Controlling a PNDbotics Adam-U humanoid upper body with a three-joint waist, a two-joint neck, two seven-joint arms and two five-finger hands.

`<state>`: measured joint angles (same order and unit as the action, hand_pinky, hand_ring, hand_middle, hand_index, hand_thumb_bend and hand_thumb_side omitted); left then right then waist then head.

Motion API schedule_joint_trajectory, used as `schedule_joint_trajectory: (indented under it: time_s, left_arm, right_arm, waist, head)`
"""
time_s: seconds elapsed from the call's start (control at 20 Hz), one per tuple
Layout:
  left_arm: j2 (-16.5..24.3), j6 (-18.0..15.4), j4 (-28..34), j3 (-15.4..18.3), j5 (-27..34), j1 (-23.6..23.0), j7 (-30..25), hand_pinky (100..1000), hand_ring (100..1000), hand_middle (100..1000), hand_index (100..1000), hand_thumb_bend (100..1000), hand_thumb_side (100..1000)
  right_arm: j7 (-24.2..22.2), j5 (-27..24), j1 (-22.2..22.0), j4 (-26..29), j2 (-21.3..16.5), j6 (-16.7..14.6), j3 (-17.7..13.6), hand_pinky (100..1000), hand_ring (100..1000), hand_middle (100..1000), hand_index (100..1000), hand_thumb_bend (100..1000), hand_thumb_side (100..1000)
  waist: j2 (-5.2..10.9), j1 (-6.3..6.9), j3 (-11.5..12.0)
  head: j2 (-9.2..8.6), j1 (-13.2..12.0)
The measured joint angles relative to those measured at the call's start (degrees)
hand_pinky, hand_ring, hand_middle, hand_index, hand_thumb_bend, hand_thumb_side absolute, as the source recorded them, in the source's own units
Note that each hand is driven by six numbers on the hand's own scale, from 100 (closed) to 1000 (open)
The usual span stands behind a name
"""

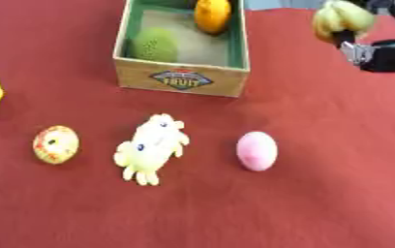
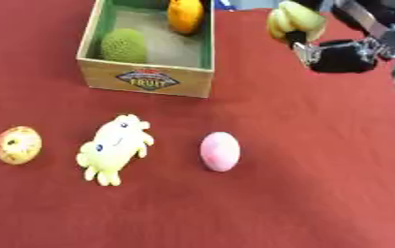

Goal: Pick up objects on the table and place them in the box.

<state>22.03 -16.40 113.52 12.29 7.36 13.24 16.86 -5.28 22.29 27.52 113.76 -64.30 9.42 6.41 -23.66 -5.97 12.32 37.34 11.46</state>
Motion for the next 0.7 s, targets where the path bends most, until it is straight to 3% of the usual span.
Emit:
schedule_joint_trajectory:
  time_s: [0.5,0.7]
  left_arm:
    - [0.73,-0.31,0.01,-0.78,0.39,1.97,-1.09,927,712,677,879,100,591]
    - [0.73,-0.41,0.01,-0.80,0.64,2.30,-1.40,927,712,677,879,100,591]
  right_arm:
    - [-2.83,-1.39,10.23,-0.09,2.65,3.77,2.21,771,584,492,630,100,100]
    - [-3.63,-0.97,12.34,-1.22,3.86,4.07,3.31,771,584,492,630,100,100]
  waist:
    - [-1.34,-1.87,4.78]
    - [-1.72,-2.24,5.35]
  head:
    - [-1.14,3.32]
    - [-1.60,3.93]
